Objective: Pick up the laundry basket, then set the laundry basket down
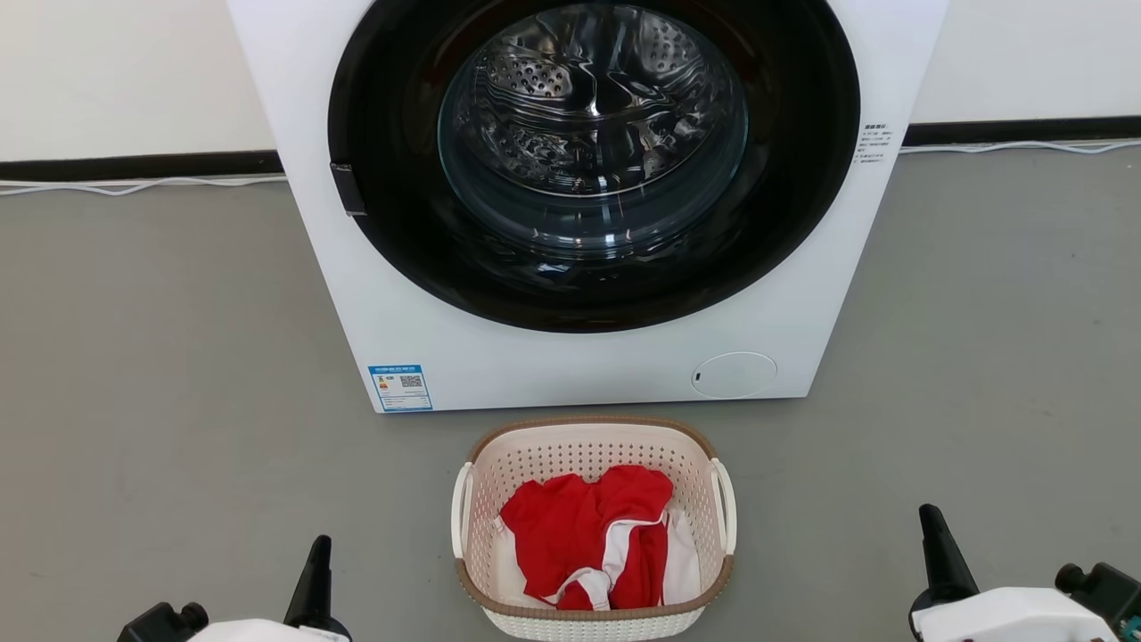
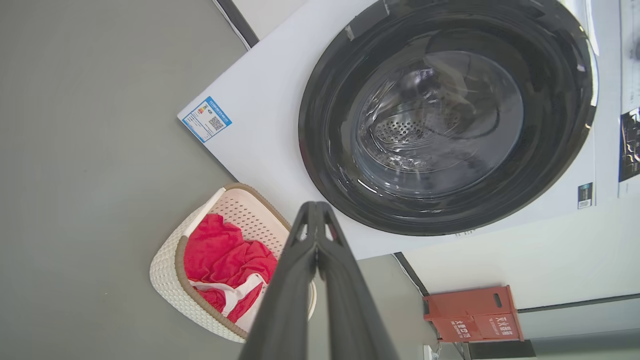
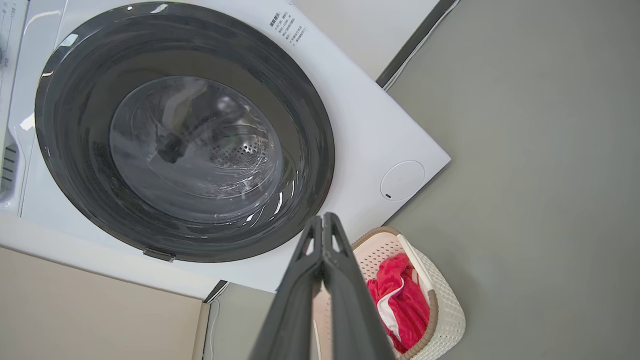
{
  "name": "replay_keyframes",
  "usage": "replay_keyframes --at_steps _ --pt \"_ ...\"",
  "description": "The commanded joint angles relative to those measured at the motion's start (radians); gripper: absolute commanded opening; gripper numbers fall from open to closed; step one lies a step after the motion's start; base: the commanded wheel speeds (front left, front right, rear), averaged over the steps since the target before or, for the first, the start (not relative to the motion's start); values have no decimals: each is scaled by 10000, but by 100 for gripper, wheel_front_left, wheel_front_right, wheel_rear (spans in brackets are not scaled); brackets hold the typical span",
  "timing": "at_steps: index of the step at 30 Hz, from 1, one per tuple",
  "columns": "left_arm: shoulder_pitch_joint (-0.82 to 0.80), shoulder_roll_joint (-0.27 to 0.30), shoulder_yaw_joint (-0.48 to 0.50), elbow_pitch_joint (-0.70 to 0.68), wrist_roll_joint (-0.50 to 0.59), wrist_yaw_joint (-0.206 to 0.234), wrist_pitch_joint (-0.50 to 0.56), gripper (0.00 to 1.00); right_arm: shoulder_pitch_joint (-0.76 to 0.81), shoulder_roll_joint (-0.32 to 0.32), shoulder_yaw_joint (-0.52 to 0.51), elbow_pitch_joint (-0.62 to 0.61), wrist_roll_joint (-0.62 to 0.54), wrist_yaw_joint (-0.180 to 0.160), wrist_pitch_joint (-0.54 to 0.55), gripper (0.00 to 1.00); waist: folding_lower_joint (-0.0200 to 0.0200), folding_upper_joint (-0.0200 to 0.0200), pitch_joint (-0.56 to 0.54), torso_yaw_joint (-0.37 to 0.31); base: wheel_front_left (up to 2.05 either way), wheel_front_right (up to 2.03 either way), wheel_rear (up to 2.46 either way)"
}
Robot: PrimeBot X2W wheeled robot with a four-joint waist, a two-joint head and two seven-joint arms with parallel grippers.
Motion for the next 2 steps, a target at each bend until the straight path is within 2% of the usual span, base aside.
replay_keyframes --at_steps 1,2 --pt "-618 94 219 -302 -306 -139 56 0 -587 -52 70 -344 343 40 101 0 0 -1 4 2 0 0 0" --pt "-631 95 231 -312 -406 -147 85 0 -595 -52 66 -360 469 41 130 0 0 -1 7 3 0 0 0"
